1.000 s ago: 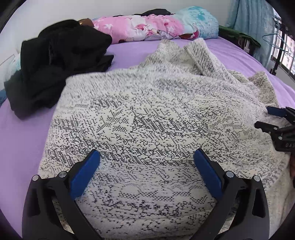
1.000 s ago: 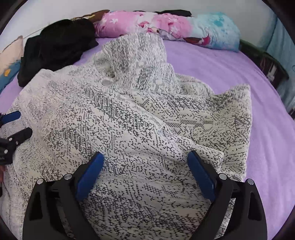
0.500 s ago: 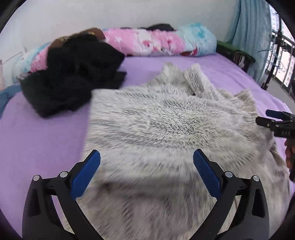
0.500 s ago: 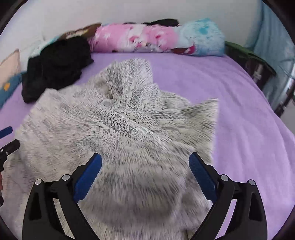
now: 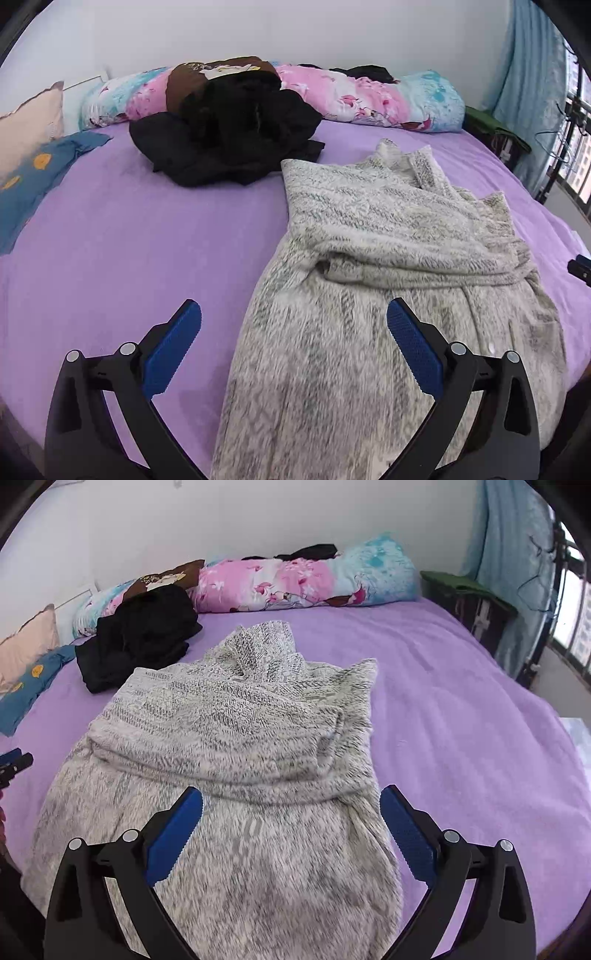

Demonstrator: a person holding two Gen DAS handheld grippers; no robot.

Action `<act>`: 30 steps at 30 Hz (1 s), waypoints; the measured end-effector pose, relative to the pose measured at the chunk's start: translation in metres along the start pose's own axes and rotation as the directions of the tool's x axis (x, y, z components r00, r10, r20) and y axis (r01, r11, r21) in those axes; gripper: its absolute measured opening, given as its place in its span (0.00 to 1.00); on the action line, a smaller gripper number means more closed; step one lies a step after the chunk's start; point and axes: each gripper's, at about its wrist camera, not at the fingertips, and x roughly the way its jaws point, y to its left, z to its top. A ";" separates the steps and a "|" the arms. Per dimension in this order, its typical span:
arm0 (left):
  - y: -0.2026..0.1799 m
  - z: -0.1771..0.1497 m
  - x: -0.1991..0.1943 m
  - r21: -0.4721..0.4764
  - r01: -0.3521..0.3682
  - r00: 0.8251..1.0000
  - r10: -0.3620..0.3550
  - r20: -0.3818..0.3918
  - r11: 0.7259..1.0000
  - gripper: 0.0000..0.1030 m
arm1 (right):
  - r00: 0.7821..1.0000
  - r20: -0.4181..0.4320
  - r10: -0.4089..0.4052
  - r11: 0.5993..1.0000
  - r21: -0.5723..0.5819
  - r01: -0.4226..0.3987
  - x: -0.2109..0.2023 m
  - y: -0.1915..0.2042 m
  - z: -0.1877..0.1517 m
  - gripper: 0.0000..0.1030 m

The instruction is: Fold large clothes

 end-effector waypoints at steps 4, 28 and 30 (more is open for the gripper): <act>0.005 -0.014 -0.013 -0.040 0.018 1.000 -0.018 -0.009 0.999 0.94 | 1.000 0.001 -0.004 0.999 0.032 0.004 -0.015 -0.004 -0.011 0.93; 0.019 -0.078 -0.004 -0.096 0.064 0.979 -0.081 -0.187 0.993 0.94 | 0.970 -0.195 -0.144 0.976 0.135 0.172 -0.050 -0.011 -0.110 0.93; 0.020 -0.083 -0.001 -0.100 0.053 0.976 -0.073 -0.205 0.994 0.94 | 0.966 -0.204 -0.160 0.974 0.126 0.188 -0.054 -0.009 -0.116 0.93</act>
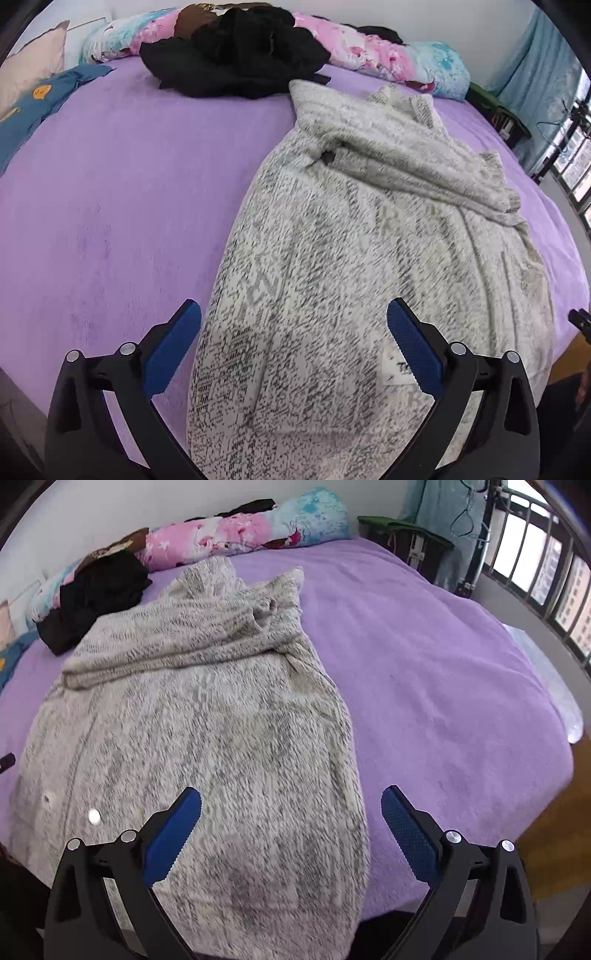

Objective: Fold large clothes
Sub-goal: 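Move both grippers down to the jacket hem beside the TKtu label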

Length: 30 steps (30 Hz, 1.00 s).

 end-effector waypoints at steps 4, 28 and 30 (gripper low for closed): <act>0.002 -0.010 0.007 -0.004 0.003 0.999 -0.003 -0.047 1.000 0.94 | 0.999 -0.042 -0.008 0.999 0.032 0.010 -0.001 -0.005 -0.020 0.93; 0.015 -0.033 0.017 -0.008 -0.026 0.990 0.025 -0.140 1.000 0.94 | 0.981 -0.196 -0.005 0.998 0.055 0.016 0.010 -0.002 -0.073 0.93; 0.019 -0.034 0.019 -0.012 -0.030 0.989 0.028 -0.147 0.999 0.94 | 0.978 -0.208 0.011 0.996 0.091 0.008 0.011 -0.009 -0.077 0.93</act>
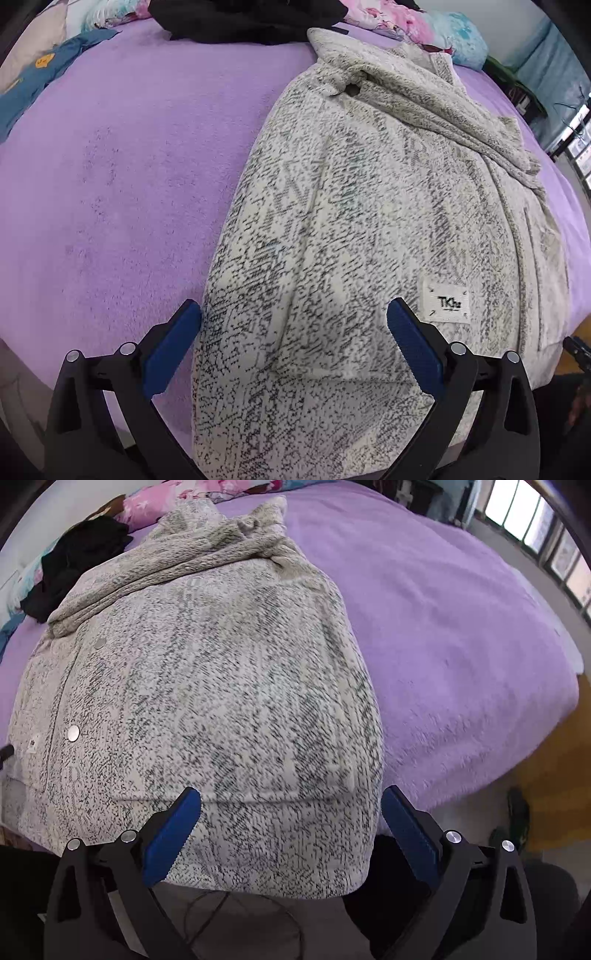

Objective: Fold large clothes
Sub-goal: 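Move both grippers down to the jacket hem beside the TKtu label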

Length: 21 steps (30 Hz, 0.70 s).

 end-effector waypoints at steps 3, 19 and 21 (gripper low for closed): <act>0.006 -0.003 0.004 -0.032 0.008 1.000 -0.009 -0.022 0.999 0.94 | 1.000 -0.016 0.022 0.999 0.042 -0.021 0.003 -0.008 -0.002 0.93; 0.009 -0.013 0.006 0.006 0.028 0.999 -0.027 -0.039 1.000 0.94 | 0.996 -0.062 0.071 0.995 0.080 -0.065 0.023 -0.018 -0.005 0.93; 0.009 -0.016 0.007 0.013 0.030 0.999 -0.030 -0.035 0.999 0.94 | 0.996 -0.065 0.066 0.996 0.072 -0.061 0.025 -0.017 -0.006 0.94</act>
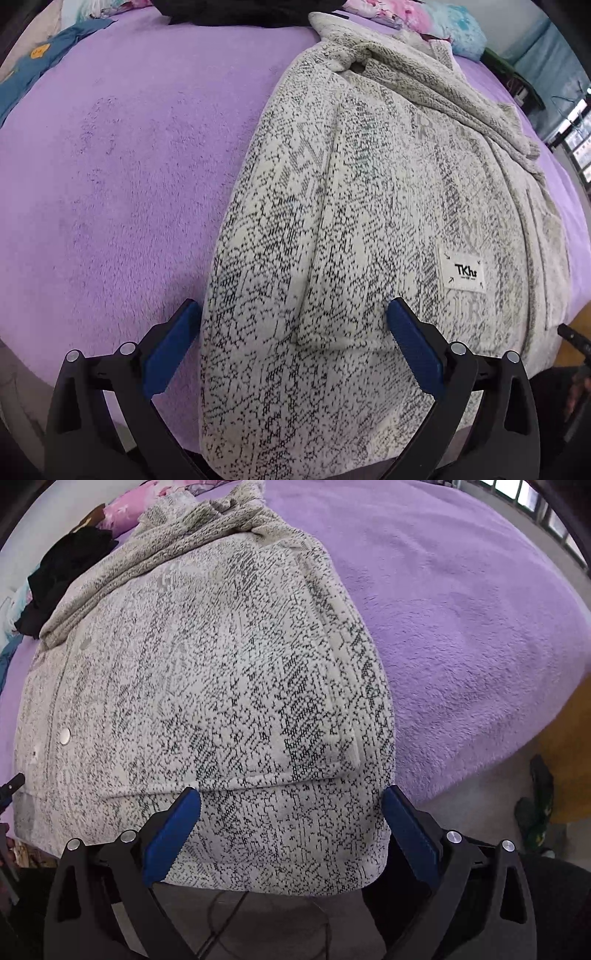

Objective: Fold large clothes
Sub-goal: 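Move both grippers down to the jacket hem beside the TKtu label, then close the left gripper on the hem while the right gripper pinches the hem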

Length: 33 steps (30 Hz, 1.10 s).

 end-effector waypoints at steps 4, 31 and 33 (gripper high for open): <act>0.002 -0.003 -0.001 -0.015 0.029 1.000 -0.030 -0.009 0.999 0.94 | 1.000 0.000 0.003 1.000 -0.013 -0.003 0.003 -0.001 0.000 0.93; 0.009 -0.024 -0.026 -0.032 0.083 0.996 -0.084 -0.036 0.996 0.31 | 0.984 -0.107 0.146 0.987 -0.051 -0.152 -0.006 0.011 -0.043 0.15; 0.014 -0.026 -0.030 -0.032 0.080 0.996 -0.081 -0.033 0.996 0.29 | 0.983 -0.088 0.160 0.987 -0.004 -0.161 -0.013 -0.004 -0.038 0.43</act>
